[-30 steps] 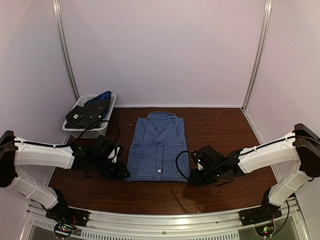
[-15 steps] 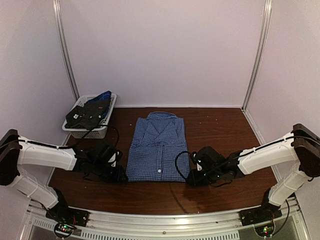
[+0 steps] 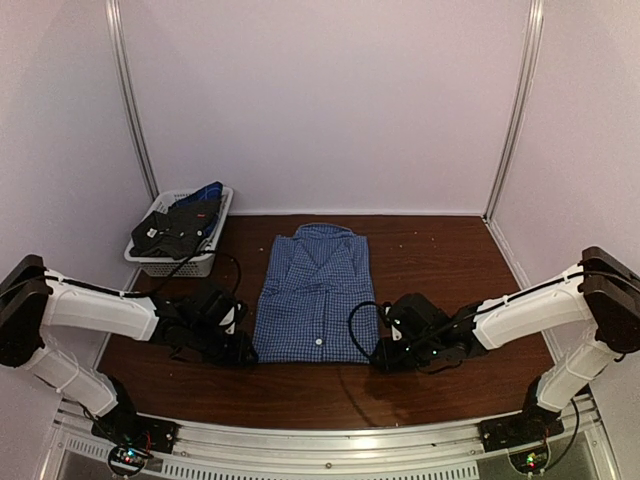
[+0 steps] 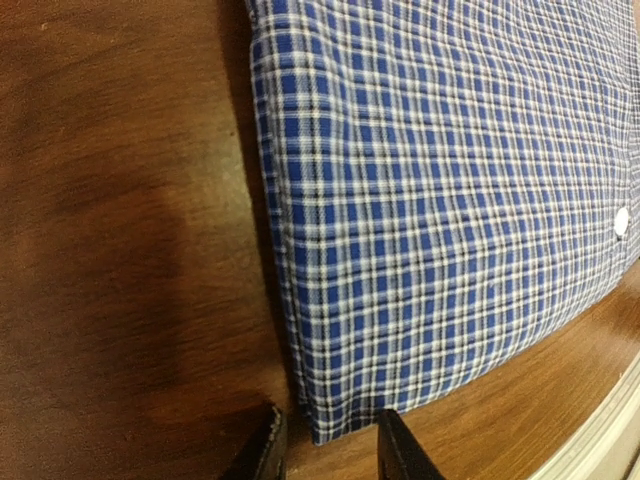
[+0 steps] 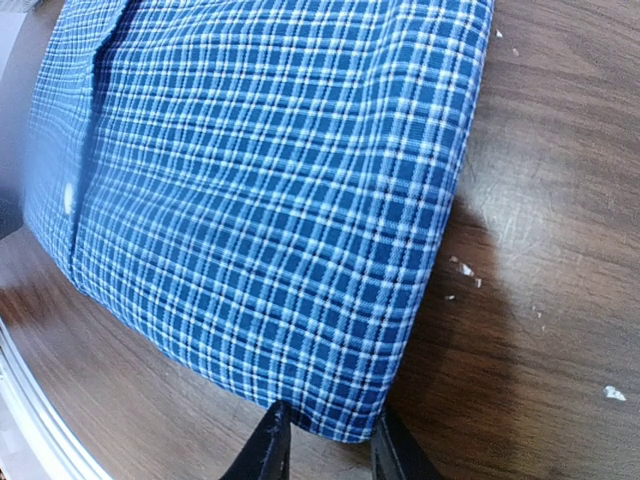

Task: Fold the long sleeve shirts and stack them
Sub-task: Pick up the 2/3-rectangle-folded shirt from the center of the board.

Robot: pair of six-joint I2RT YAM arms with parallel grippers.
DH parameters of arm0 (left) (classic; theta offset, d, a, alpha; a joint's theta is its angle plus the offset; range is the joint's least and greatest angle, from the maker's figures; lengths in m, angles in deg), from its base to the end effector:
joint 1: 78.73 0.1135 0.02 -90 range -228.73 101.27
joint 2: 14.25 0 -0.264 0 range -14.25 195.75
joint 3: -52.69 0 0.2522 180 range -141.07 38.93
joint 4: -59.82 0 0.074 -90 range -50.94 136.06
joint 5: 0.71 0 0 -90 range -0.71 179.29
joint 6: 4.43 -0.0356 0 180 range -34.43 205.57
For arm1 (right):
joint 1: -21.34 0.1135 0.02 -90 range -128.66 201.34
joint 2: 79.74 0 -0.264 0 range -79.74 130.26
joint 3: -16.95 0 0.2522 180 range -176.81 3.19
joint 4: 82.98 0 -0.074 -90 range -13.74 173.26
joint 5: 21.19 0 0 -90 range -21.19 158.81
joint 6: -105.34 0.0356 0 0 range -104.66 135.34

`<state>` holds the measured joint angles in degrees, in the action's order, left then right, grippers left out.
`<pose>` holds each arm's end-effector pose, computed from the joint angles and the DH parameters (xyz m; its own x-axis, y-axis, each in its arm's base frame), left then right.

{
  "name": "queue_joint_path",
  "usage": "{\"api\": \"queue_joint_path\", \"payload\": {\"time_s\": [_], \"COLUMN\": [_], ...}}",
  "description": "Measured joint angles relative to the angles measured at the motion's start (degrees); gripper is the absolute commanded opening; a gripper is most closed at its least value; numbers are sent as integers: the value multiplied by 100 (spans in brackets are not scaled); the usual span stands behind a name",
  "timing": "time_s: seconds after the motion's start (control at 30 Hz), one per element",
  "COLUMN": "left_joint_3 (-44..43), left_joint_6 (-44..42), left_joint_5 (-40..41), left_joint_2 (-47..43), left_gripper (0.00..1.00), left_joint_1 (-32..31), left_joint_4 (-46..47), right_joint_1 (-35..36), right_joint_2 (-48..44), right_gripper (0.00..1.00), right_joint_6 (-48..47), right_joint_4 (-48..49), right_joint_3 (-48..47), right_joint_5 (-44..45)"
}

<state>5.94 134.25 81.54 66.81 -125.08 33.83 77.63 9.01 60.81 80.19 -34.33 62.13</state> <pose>0.1632 -0.1780 0.1372 -0.9690 -0.0624 -0.2392 0.0535 0.8917 -0.4494 0.1510 0.2337 0.1352 -0.9319 -0.1210 -0.3419 -0.2845 0.8285 0.4822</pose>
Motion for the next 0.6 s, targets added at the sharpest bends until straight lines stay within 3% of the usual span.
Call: {"api": "queue_joint_path", "payload": {"time_s": [0.6], "left_joint_3": [-13], "left_joint_6": [-42], "left_joint_5": [-61], "left_joint_2": [175], "left_gripper": [18], "left_joint_1": [0], "left_joint_4": [269], "right_joint_1": [35], "right_joint_2": [-4], "right_gripper": [27], "right_joint_6": [98], "right_joint_4": [81], "right_joint_3": [42], "right_joint_5": [11]}}
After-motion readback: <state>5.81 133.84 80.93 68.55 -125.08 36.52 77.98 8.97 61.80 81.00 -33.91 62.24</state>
